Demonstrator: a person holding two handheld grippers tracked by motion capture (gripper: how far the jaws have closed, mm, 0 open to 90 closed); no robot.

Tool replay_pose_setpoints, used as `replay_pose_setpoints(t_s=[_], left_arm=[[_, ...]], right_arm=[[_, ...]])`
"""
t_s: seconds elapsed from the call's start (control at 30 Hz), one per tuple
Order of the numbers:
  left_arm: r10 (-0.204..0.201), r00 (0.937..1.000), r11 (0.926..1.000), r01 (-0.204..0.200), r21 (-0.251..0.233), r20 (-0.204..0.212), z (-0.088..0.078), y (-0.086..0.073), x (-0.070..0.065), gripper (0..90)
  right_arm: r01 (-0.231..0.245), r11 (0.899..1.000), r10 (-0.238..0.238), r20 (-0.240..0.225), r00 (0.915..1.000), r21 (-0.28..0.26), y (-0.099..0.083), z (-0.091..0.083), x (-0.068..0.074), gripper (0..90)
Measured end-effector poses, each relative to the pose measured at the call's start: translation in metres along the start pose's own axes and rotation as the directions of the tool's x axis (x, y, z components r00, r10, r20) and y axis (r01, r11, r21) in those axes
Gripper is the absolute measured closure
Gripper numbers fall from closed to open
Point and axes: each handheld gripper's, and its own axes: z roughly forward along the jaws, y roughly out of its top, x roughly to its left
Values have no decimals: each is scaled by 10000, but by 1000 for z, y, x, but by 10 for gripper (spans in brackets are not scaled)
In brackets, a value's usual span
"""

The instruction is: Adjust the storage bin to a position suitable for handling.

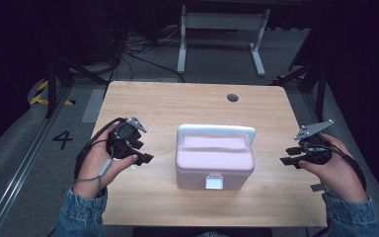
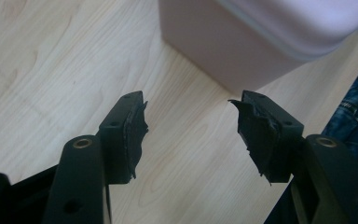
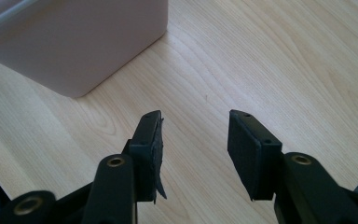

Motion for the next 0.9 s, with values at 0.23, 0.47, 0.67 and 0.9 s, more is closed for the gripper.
replay_pose_setpoints(t_s=[0.23, 0.47, 0.67, 0.9], left_arm=[[381, 9992, 9982, -387, -454, -145, 1, 23, -6, 409], [1023, 9947, 9913, -1019, -839, 15, 5, 43, -11, 390], [1185, 9929, 9869, -1171, -1109, 63, 14, 56, -17, 375], [1748, 9846, 9756, -1720, -1366, 83, 25, 70, -20, 367]], right_arm=[[-161, 9997, 159, -130, 9998, -183, -5, -2, 2, 562], [-156, 9998, 152, -310, 9994, -114, -8, 3, 2, 552], [-101, 9999, 100, -375, 9992, -38, -7, 6, 2, 549], [90, 9999, -82, -541, 9985, 138, -6, 12, 4, 535]])
